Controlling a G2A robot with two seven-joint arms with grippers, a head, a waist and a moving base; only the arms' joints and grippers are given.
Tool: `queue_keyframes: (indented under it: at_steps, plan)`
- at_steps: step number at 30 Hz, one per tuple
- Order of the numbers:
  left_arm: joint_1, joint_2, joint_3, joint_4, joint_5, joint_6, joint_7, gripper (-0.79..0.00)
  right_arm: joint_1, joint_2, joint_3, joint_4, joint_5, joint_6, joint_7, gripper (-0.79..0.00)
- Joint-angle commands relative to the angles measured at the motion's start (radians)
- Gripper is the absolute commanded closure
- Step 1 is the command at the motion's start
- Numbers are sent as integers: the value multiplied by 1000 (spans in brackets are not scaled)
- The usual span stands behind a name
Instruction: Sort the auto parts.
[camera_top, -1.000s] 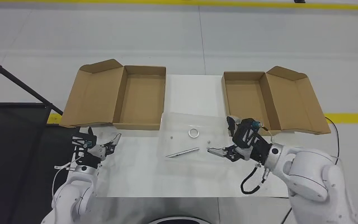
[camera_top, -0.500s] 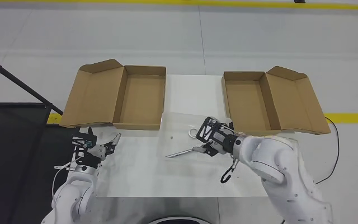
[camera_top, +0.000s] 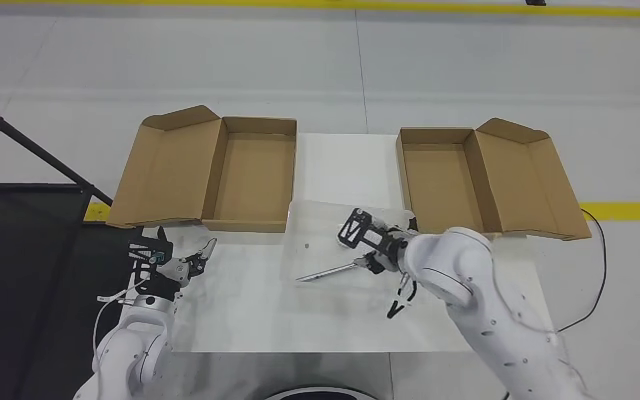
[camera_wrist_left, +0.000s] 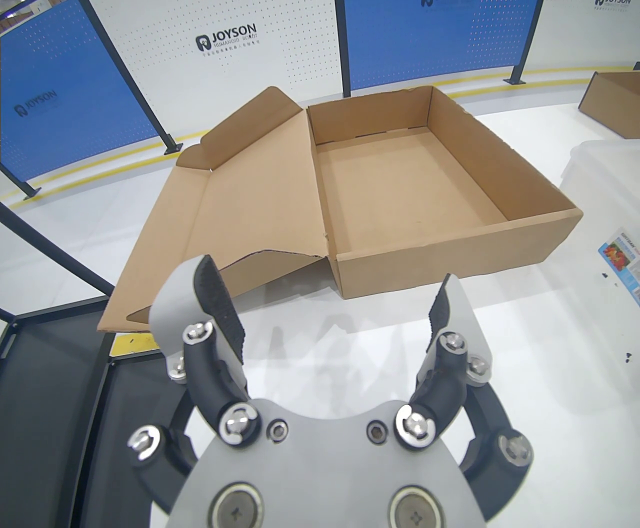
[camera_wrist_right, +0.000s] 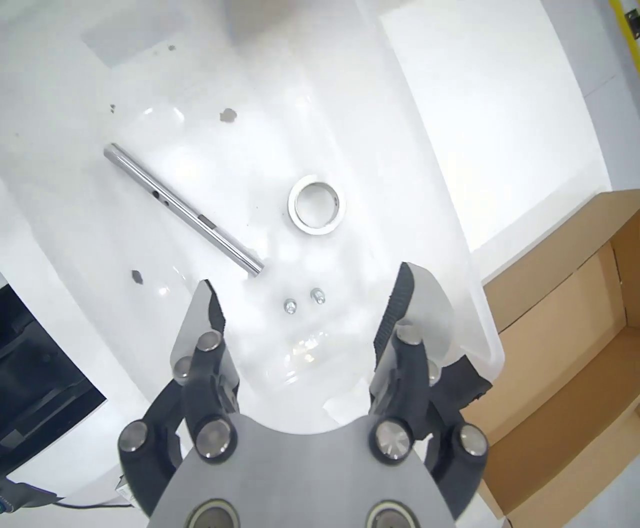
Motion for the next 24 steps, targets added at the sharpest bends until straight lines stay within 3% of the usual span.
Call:
queue_keyframes:
  at_steps: [1, 4, 7, 24]
  plan:
    - [0, 0, 0, 0, 0, 0, 0, -785, 4, -1, 2, 25, 11, 9, 0, -234]
    - [0, 0, 0, 0, 0, 0, 0, -785, 13, -2, -3, 56, 9, 18, -1, -219]
    - [0, 0, 0, 0, 0, 0, 0, -785, 21, -4, -11, 80, -3, 24, 10, -262]
    - [0, 0, 0, 0, 0, 0, 0, -785, 85, -22, -70, 209, 34, 27, 26, -305]
